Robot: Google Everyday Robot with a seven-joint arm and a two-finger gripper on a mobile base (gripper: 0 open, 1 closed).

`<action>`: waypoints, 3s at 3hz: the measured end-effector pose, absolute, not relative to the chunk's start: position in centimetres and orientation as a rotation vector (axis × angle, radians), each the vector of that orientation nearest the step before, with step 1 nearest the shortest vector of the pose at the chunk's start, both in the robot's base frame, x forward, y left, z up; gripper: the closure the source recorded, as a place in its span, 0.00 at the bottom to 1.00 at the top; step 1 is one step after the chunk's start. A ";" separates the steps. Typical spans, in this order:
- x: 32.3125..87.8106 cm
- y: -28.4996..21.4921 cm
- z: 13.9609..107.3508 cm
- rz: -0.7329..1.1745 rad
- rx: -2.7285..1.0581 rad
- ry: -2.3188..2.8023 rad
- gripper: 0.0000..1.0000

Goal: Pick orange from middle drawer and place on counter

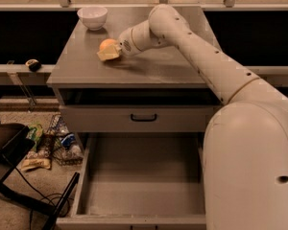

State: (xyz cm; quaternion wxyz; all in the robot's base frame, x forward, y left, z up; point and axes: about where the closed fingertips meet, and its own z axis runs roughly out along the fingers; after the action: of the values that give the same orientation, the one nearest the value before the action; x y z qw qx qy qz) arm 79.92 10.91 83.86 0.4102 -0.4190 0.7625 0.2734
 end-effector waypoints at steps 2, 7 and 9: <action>79.9 10.9 83.9 0.688 -1.055 1.920 0.38; 76.2 7.2 88.6 0.591 -1.017 1.804 0.00; 67.4 1.7 95.5 0.363 -0.992 1.775 0.00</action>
Offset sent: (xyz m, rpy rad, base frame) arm 0.0000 0.0000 0.0000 0.0000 0.0000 0.0000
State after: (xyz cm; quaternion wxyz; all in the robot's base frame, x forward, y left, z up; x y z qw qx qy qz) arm 67.40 1.73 95.47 0.5125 -0.4123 0.7379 0.1510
